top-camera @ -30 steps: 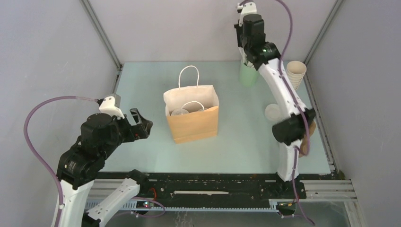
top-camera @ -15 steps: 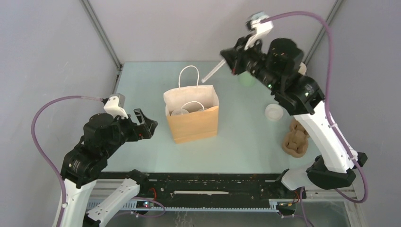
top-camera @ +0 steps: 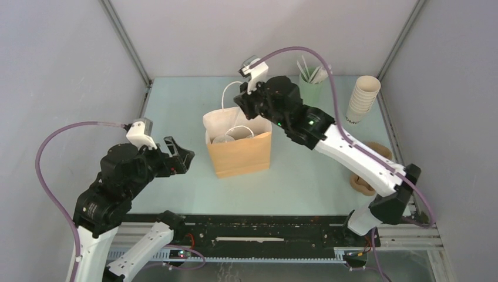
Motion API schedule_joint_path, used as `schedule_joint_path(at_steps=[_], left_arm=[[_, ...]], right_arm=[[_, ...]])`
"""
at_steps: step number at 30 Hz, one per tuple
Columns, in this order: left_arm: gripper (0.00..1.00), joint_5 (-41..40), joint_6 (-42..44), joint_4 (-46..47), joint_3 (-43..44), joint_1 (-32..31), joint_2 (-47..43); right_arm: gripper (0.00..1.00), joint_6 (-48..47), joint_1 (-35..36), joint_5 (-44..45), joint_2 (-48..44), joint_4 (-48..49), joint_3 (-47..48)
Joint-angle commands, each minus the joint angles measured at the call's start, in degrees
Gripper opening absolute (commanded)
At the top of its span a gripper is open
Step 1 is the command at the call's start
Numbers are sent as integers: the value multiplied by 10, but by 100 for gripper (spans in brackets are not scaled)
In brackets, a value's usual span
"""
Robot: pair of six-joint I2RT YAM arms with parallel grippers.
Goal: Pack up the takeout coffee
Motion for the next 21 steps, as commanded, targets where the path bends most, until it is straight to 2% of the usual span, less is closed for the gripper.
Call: schedule_joint_path(at_steps=[1,8,10,11,14,17,19,21], left_arm=[[95,-11,-2,-6,19,4,-8],[95,-19,-3,-18,30,4,-9],[95,-19,-3,-19,32,4,-9],[95,-19,-3,-20,33,4,-8],[95,-21,-1,-23,36,4,-6],[95,-21,-2,-23,32,4,-7],[95,-18,-2,-22,27,4,-5],[95,-13,-2,-18,20,4,-4]], right_arm=[[3,-39,-6,31,39,97,-8],[6,-87,-11,51,92,121,-8],[11,-80,-12,43,100,118,-7],[17,-82,-11,42,104,113,-4],[47,-93,-4,50,104,81,20],[71,-79,-1,56,82,47,48],[78,-75,-1,71,72,19,67],[80,-66,-7,90,64,-11,90]])
